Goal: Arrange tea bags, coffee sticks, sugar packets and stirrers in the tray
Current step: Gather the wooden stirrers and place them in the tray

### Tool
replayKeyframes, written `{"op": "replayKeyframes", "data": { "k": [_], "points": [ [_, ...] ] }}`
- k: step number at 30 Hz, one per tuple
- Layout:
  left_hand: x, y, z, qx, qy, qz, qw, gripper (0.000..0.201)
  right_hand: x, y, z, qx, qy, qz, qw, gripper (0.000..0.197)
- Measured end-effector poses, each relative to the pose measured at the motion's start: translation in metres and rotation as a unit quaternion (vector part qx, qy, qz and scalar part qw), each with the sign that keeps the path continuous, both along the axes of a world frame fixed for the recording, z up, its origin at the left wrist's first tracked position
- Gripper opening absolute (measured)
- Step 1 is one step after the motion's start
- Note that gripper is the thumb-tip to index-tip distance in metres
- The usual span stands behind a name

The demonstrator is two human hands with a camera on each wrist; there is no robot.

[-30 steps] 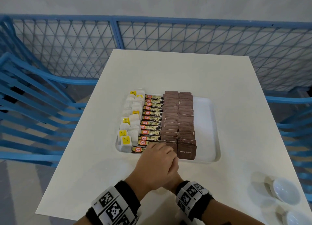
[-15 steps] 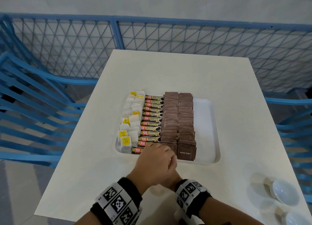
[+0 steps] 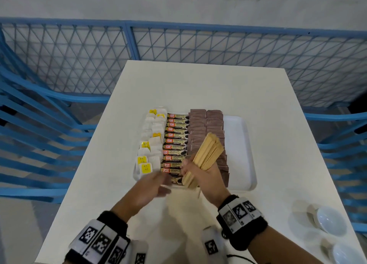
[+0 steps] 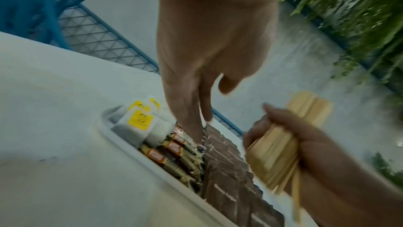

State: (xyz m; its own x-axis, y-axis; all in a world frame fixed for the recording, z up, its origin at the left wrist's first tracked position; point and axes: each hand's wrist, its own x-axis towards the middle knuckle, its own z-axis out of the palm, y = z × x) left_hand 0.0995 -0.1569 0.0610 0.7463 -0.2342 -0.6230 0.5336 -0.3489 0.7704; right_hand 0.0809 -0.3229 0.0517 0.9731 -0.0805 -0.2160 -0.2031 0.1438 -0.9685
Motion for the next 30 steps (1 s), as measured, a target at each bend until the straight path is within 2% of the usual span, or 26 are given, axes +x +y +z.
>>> {"op": "replayKeyframes", "data": {
  "k": [2, 3, 5, 7, 9, 12, 16, 18, 20, 23, 24, 30],
  "points": [
    [-0.004, 0.001, 0.000, -0.039, 0.079, -0.110, 0.990, 0.019, 0.007, -0.001, 0.015, 0.007, -0.032, -0.026, 0.999, 0.020],
    [-0.006, -0.001, 0.001, -0.062, 0.087, -0.156, 0.982, 0.025, 0.010, 0.001, 0.020, 0.018, -0.046, -0.038, 0.998, 0.021],
    [-0.010, -0.008, 0.003, -0.102, 0.078, -0.191, 0.973, 0.040, 0.014, 0.004, 0.025, 0.049, -0.069, -0.060, 0.995, 0.014],
    [-0.013, -0.018, 0.004, -0.122, 0.043, -0.172, 0.976, 0.040, 0.016, 0.009, 0.027, 0.053, -0.073, -0.078, 0.993, 0.020],
    [-0.012, -0.025, 0.007, -0.111, -0.007, -0.122, 0.986, 0.026, 0.014, 0.014, 0.028, 0.061, -0.071, -0.082, 0.992, 0.020],
    [-0.007, -0.027, 0.006, -0.108, -0.057, -0.057, 0.991, 0.018, 0.009, 0.020, 0.027, 0.066, -0.064, -0.071, 0.993, 0.016],
    [-0.005, -0.019, -0.006, -0.115, -0.053, -0.024, 0.992, 0.033, 0.006, 0.025, 0.022, 0.059, -0.040, -0.068, 0.995, 0.015],
    [-0.005, -0.015, -0.012, -0.118, -0.036, -0.039, 0.992, 0.041, 0.006, 0.027, 0.021, 0.041, -0.029, -0.065, 0.997, 0.011],
    [-0.001, -0.010, -0.015, -0.103, -0.029, -0.091, 0.990, 0.051, 0.009, 0.028, 0.019, 0.039, -0.006, -0.052, 0.998, 0.014],
    [0.009, -0.006, -0.013, -0.047, -0.028, -0.180, 0.982, 0.076, 0.012, 0.025, 0.013, 0.040, 0.050, -0.046, 0.997, 0.017],
    [0.012, -0.007, -0.010, -0.049, -0.026, -0.195, 0.979, 0.078, 0.013, 0.023, 0.010, 0.043, 0.070, -0.052, 0.995, 0.016],
    [0.029, -0.040, 0.002, -0.106, -0.002, -0.156, 0.982, 0.042, 0.009, -0.010, 0.002, 0.054, 0.158, -0.066, 0.984, 0.009]
  ]
}}
